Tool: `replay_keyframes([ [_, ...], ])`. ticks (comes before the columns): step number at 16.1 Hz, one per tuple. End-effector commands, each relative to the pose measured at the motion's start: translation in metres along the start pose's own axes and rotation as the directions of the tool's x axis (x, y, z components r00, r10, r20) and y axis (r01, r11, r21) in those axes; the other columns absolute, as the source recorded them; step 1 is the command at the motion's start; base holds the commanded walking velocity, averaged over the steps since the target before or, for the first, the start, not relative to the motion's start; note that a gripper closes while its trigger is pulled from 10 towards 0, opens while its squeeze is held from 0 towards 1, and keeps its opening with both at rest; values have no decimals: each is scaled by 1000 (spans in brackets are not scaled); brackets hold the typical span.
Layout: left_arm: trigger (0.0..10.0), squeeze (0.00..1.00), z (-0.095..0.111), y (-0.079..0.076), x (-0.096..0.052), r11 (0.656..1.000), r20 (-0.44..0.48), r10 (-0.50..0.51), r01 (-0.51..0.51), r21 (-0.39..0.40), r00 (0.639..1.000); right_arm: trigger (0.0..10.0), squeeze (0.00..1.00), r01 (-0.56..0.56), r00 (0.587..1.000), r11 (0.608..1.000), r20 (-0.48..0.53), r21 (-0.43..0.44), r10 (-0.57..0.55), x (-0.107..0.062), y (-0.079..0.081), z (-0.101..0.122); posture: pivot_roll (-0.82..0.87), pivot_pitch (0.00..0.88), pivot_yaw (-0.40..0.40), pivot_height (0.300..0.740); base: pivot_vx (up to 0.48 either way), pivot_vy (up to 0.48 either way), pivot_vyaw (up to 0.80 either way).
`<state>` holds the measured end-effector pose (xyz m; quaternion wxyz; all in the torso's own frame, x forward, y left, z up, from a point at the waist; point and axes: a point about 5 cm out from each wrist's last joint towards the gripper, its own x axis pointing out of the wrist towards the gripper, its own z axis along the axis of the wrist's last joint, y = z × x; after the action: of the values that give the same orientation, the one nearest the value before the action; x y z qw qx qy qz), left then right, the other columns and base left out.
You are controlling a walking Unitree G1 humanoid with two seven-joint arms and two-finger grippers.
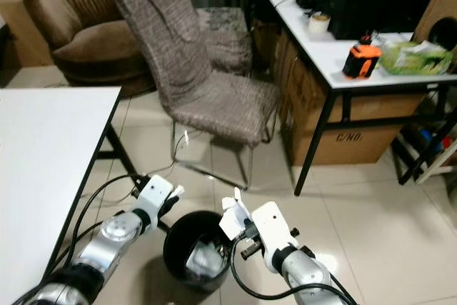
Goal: Picking trash to rubbish bin
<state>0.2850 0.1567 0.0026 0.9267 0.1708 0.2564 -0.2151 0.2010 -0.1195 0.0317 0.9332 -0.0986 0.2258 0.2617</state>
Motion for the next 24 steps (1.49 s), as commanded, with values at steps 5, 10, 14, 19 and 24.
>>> replay_keyframes([
  [5,10000,71,19,-6,10,997,77,-33,38,-68,997,10000,0,16,1000,1000,10,-15,-16,-4,-2,6,-123,142,32,740,0,0,0],
  [10,10000,1000,21,-9,12,996,97,-56,62,-61,994,10000,0,22,1000,1000,6,-1,-22,-5,0,7,-128,151,34,740,0,0,0],
  [14,10000,1000,26,-15,14,992,138,-95,106,-73,986,10000,0,29,1000,1000,4,-2,-29,-5,-2,8,-131,153,33,740,0,0,0],
  [19,10000,1000,27,-15,15,990,142,-92,106,-90,986,10000,0,33,999,999,4,-3,-33,-4,-3,8,-132,150,34,740,0,0,0],
  [24,10000,0,9,22,-16,999,160,10,-1,-54,987,10000,0,58,998,998,5,-8,-58,36,-11,14,-58,128,7,740,0,0,0],
])
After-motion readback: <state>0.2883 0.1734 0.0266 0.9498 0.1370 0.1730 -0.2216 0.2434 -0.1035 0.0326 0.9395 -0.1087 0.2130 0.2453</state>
